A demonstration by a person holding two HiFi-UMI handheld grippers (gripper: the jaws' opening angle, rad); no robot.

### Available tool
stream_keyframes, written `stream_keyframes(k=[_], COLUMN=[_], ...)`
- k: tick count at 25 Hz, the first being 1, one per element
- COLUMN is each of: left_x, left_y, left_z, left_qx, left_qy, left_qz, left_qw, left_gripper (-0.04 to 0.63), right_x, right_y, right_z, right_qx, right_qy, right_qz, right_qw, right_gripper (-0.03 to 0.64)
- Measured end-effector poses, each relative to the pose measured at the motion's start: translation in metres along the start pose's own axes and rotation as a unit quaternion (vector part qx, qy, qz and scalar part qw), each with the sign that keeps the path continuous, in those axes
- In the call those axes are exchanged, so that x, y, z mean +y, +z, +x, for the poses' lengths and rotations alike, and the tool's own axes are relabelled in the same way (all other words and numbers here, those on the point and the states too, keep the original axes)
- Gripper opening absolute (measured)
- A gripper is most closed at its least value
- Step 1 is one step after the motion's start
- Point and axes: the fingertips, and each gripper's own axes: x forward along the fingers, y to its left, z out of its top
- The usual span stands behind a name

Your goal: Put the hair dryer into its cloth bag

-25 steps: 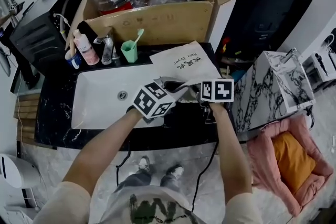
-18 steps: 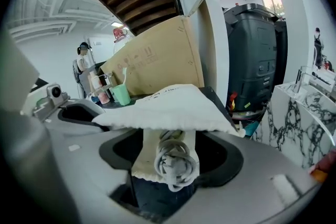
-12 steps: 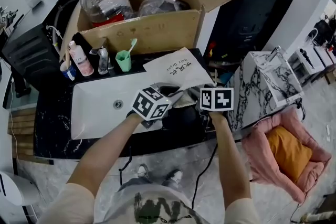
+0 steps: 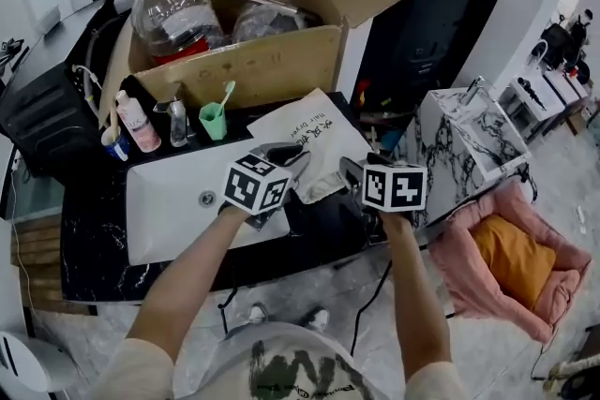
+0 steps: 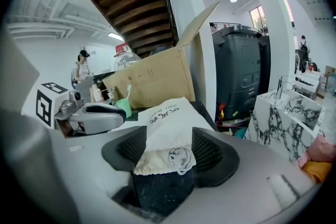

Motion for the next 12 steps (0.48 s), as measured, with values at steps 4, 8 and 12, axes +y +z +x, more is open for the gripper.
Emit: stream_keyframes(k=[4, 8, 12], left_x=[0.009, 0.015, 0.022], left_y=[0.010, 0.021, 0.031], left_z=[-0.014, -0.030, -0.046], left_qx=[-0.011, -0.023, -0.039], left_qy=[0.027, 0.054, 0.080], left_qz=[0.006, 0.012, 0.011], left_qw=[0.9996, 0.9982, 0.9960], left_gripper=[0.087, 0.086, 0.086], right_x=[0.002, 0.006, 0.011], right_y=[0.008, 0.022, 0.030], right_z=[-0.014, -0.030, -0.040], right_qx=[-0.023, -0.057, -0.083], right_qy=[-0.010, -0.018, -0.024], right_qz=[-0.008, -0.015, -0.027], right_qw=[1.000, 0.998, 0.996], right_gripper=[0.236, 0.201, 0.174])
